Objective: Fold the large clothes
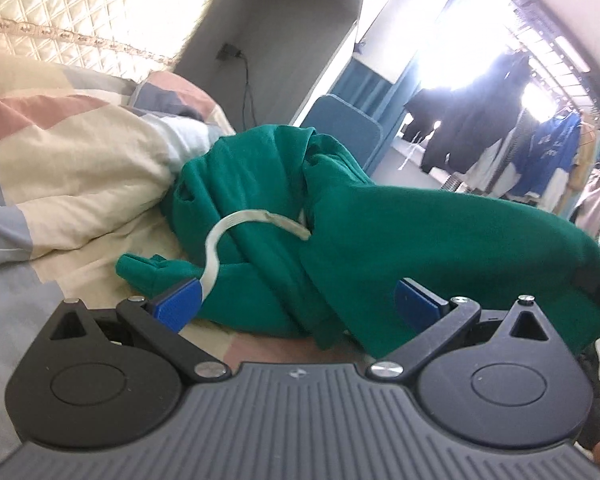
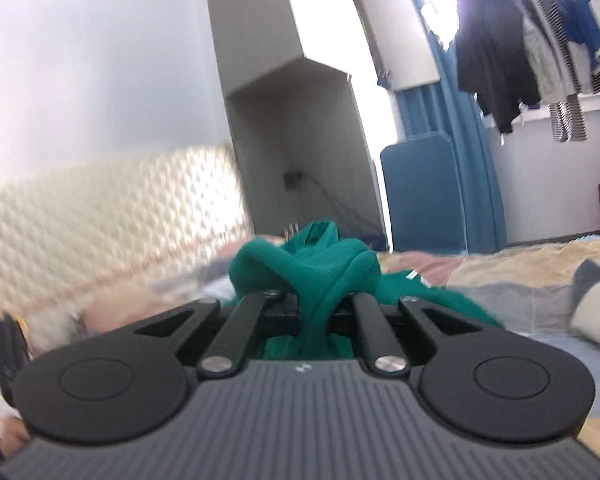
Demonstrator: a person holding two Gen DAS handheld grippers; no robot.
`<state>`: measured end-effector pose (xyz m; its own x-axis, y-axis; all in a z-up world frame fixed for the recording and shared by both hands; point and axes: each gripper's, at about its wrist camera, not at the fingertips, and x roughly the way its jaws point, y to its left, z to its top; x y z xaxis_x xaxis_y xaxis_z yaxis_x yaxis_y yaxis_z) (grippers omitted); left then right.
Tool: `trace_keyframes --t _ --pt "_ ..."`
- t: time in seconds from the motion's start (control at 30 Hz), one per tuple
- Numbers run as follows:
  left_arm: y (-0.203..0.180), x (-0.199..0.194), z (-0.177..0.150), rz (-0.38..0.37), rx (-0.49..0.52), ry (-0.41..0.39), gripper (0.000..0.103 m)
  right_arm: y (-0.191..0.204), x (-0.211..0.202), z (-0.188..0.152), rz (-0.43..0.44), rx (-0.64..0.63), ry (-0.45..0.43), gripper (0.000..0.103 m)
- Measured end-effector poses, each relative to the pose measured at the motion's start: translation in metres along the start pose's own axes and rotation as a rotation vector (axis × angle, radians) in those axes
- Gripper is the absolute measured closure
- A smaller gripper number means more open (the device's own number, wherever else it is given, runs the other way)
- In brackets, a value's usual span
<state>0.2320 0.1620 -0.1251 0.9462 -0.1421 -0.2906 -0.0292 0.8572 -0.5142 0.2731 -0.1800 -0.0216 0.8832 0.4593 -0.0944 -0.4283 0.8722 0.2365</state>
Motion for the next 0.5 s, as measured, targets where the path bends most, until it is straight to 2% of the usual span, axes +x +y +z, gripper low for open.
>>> trace_keyframes --t 0.13,0.17,0.23,0.3,0.4,0.5 --pt "-0.009 -0.023 0.0 -0.028 -0.028 -0.007 0.0 0.003 -0.051 0.016 0.013 -0.002 -0.077 0.095" --pt "-0.011 -0.027 0.001 -0.043 -0.043 -0.005 0.0 0.003 -0.059 0.017 0.025 -0.001 -0.081 0.094" --pt "-0.014 -0.036 -0.001 -0.073 -0.067 -0.006 0.0 0.0 -0.068 0.013 0.052 -0.003 -0.033 0.094" --pt "-0.02 -0.044 -0.005 -0.087 -0.077 -0.007 0.0 0.0 -0.063 0.004 0.082 0.025 0.063 0.094" --pt "-0.029 -0.047 -0.01 -0.097 -0.075 0.004 0.0 -0.001 -0.048 -0.027 0.082 0.058 0.306 0.094" --pt "-0.035 -0.043 -0.013 -0.099 -0.069 0.023 0.0 0.005 -0.015 -0.064 0.062 0.033 0.545 0.092"
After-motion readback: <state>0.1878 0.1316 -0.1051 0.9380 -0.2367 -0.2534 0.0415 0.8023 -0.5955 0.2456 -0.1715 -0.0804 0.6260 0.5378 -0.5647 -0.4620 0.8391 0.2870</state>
